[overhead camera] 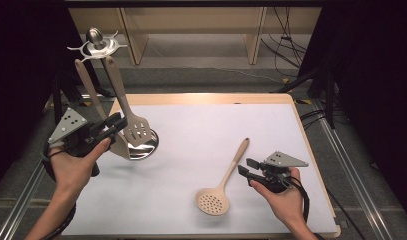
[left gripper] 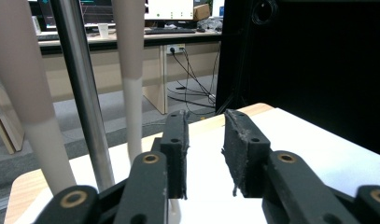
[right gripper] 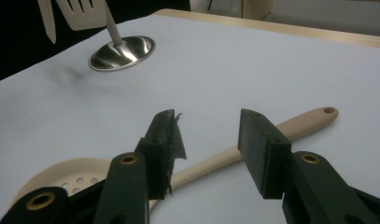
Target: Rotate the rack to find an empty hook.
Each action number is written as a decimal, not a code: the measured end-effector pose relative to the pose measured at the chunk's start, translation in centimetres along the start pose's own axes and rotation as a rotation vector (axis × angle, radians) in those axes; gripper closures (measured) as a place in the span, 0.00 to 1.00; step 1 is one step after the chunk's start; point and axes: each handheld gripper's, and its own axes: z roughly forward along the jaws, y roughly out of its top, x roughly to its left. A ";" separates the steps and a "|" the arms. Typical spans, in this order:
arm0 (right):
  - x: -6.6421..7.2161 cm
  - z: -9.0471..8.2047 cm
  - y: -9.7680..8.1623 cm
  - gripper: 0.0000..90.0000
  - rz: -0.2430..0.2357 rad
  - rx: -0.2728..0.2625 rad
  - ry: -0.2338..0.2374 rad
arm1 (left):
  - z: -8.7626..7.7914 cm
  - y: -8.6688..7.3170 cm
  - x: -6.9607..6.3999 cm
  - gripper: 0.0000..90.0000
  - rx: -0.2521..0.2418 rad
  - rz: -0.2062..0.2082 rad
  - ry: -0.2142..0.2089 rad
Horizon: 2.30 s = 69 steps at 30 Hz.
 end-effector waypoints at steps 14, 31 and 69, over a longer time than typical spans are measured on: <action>-0.5 0.0 0.1 0.63 -0.010 0.006 0.016 | 2.2 6.7 0.0 0.99 -0.055 0.007 0.056; -0.1 -0.4 -0.1 0.63 0.010 0.011 0.011 | 3.8 9.7 -0.5 1.00 -0.107 0.042 0.122; 0.0 -0.2 -0.1 0.63 -0.010 0.015 0.026 | 4.5 8.4 -1.0 1.00 -0.280 0.124 0.254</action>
